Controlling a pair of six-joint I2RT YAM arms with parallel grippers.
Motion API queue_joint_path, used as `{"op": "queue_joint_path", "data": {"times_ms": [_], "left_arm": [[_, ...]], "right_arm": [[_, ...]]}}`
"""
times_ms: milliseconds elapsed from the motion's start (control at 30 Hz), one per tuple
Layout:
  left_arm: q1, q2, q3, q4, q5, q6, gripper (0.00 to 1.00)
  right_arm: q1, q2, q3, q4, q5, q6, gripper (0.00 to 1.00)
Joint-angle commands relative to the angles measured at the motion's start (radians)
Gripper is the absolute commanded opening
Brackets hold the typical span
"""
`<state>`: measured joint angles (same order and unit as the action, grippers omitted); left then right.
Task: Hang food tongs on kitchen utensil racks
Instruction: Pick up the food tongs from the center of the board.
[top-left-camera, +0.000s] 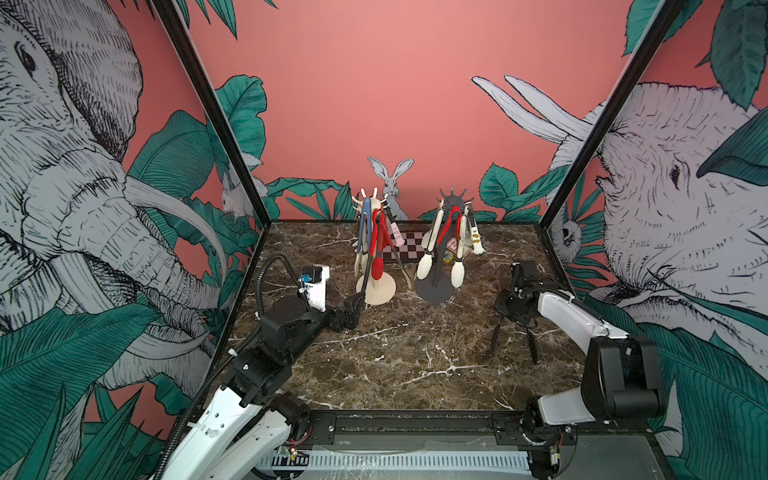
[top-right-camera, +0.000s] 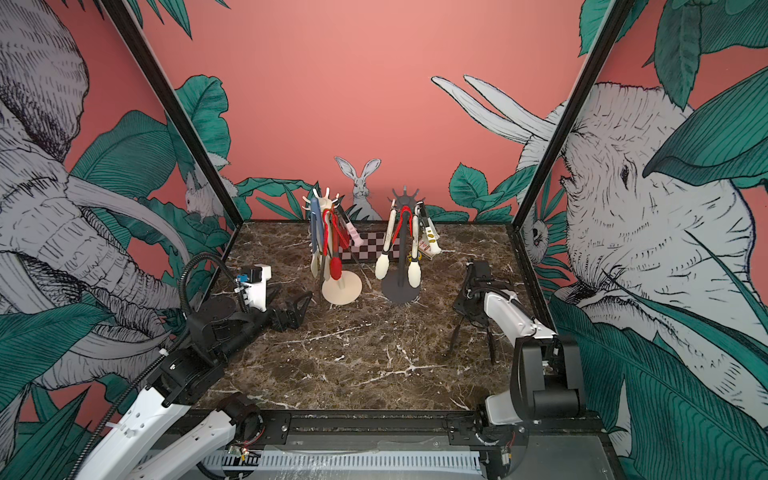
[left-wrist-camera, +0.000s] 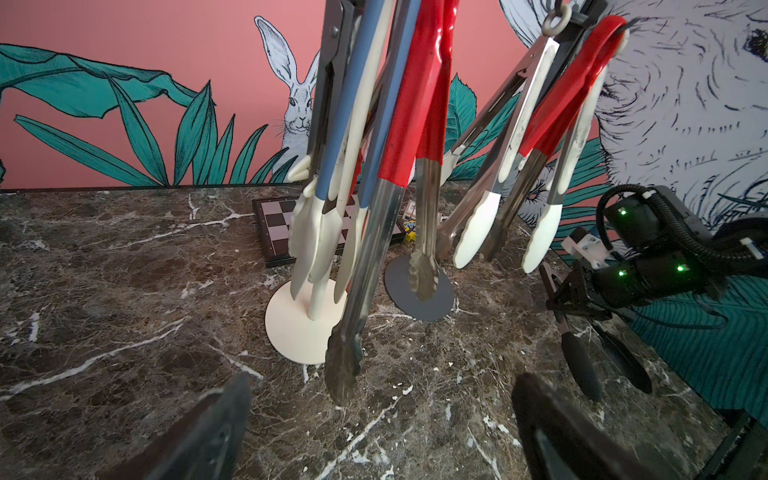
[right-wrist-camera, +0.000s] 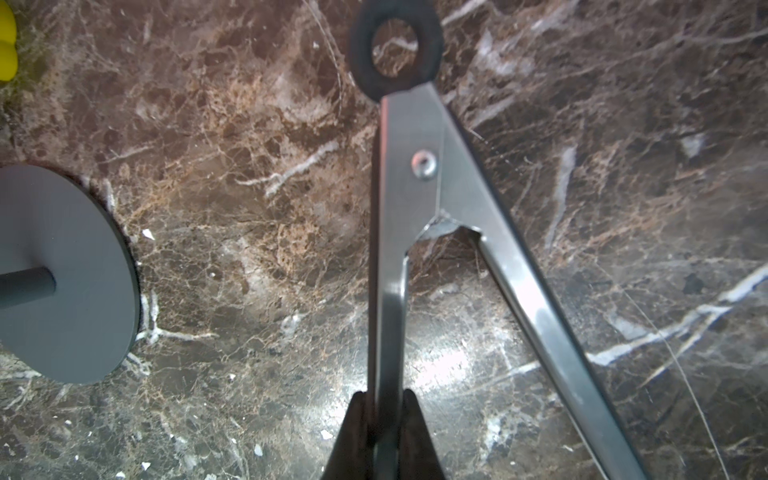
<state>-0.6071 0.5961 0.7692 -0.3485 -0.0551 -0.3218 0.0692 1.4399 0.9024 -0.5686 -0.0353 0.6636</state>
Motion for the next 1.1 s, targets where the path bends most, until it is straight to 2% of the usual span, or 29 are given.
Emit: {"op": "queue_joint_path", "data": {"times_ms": [0,367,1067], "left_arm": [[0.000,-0.006,-0.011,0.040,-0.012,-0.007,0.99],[0.000,0.006,-0.037,0.076,-0.003,0.001,0.99],[0.000,0.030,-0.059,0.110,0.026,0.012,0.99]], "right_arm": [[-0.001,-0.041,0.038,-0.023,0.008,-0.010,0.00],[0.018,-0.094,0.075,-0.049,0.006,-0.022,0.00],[0.110,-0.215,0.132,-0.108,0.094,-0.024,0.00]]}}
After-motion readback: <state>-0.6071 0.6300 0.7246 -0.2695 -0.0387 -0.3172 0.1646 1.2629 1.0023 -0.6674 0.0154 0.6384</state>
